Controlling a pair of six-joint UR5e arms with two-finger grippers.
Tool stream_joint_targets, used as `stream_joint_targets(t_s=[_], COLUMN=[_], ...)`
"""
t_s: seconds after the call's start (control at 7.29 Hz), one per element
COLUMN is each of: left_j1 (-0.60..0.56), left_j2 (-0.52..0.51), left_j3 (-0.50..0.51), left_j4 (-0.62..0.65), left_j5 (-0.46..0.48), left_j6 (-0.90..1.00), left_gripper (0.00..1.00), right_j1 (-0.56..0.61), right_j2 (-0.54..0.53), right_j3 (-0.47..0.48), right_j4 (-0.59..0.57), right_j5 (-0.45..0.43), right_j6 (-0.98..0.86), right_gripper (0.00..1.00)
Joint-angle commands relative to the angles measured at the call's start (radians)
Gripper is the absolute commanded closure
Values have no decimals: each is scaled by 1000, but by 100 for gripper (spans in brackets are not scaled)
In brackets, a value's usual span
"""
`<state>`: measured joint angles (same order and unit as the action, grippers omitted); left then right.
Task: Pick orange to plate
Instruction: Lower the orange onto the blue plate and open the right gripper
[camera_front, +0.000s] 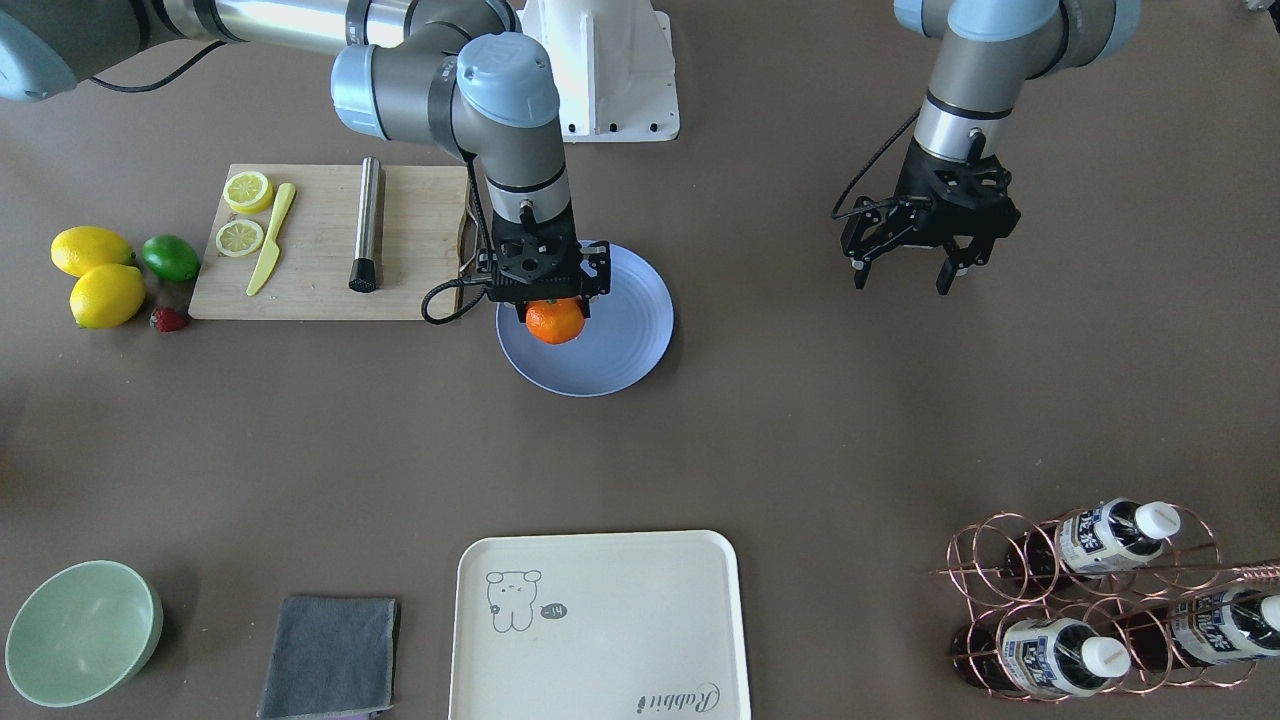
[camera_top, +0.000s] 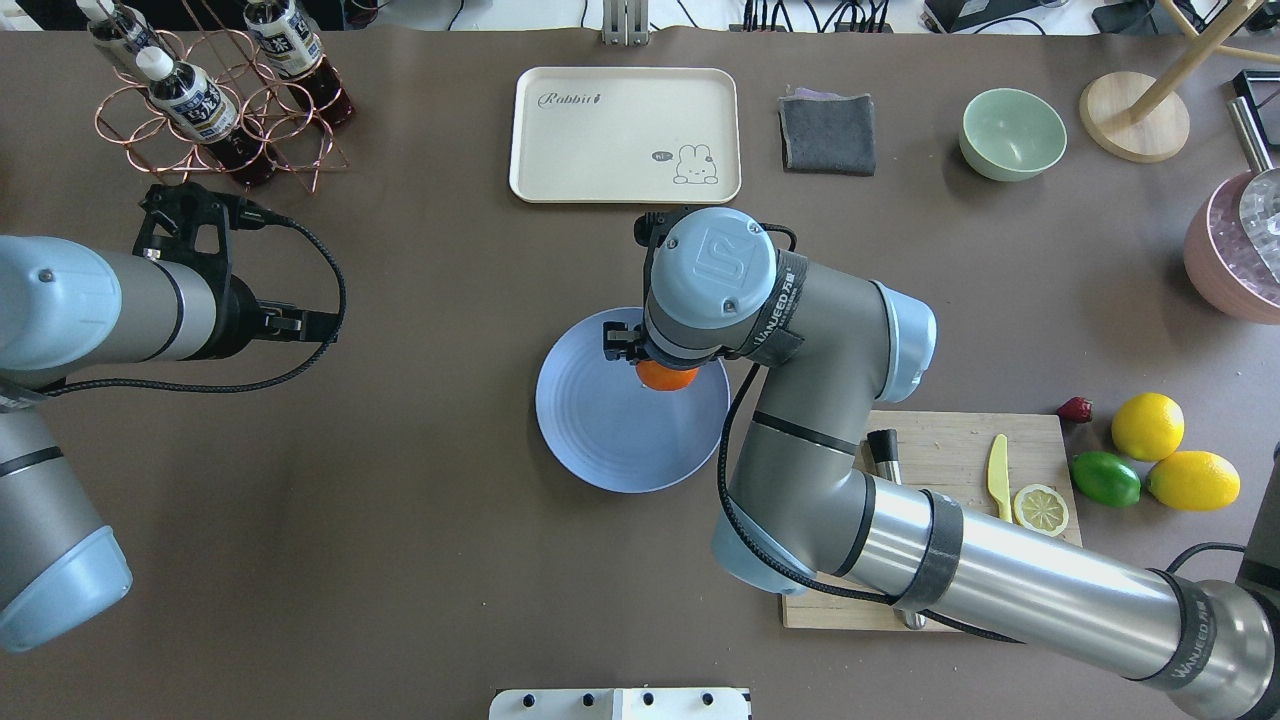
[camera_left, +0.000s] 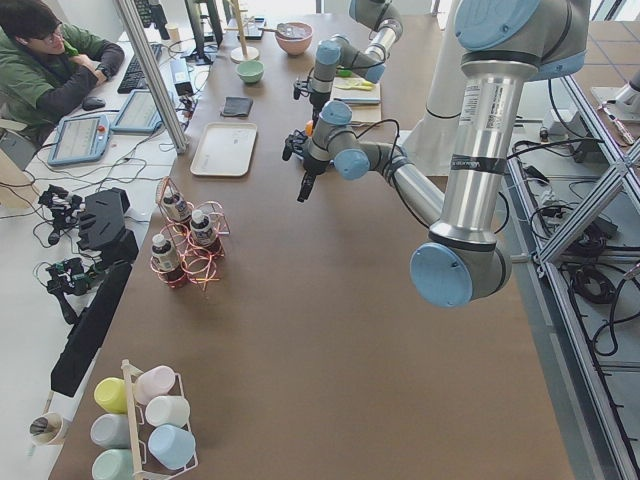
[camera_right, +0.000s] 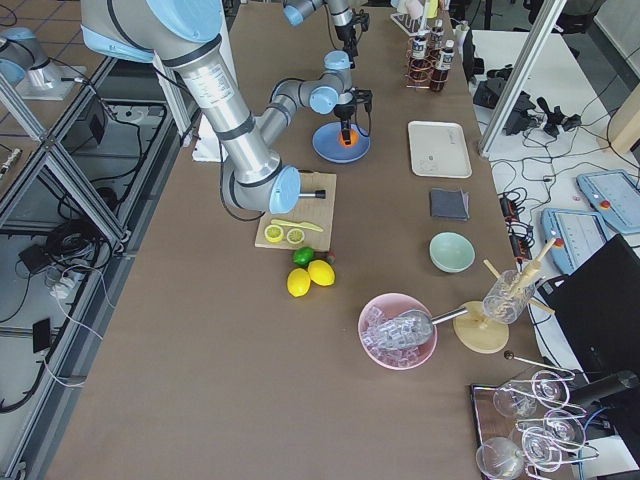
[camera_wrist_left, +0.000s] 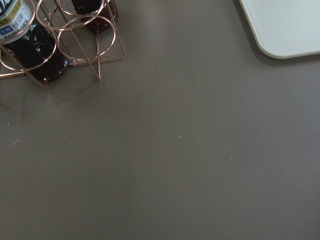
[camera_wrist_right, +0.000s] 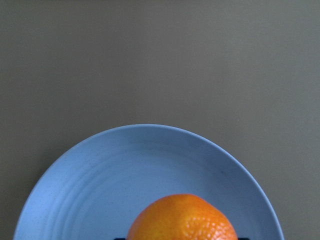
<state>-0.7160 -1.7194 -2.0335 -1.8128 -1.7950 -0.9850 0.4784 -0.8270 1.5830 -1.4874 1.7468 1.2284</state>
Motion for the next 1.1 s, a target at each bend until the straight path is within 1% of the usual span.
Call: stream_joint_targets(t_s=[0.0,0.14,0.27,0.41,0.82,0.96], left_j1=[-59,-62,-65,-65,-65,-68], left_j2=[4,4,4,-2,1,4], left_j3=[10,22,24,27,36,30], left_j4=[1,1,1,1,1,4], left_j5=[-101,-102,-102,-102,-104,-128], left_j6=[2,2,2,2,2,3], left_gripper=[2,2,2,2,2,2], right_j1=[-26,-35,-35,-43,-32,9], right_j2=[9,9,26,40,54,49], right_j3=[-93,-104,-115,-118,-98,-43], right_j4=[129,131,127,127,105,20], right_j5=[-6,-7,-10,-16,-10,32], right_j6=[49,48,62,122,132,117], right_gripper=[100,100,79,1,0,0])
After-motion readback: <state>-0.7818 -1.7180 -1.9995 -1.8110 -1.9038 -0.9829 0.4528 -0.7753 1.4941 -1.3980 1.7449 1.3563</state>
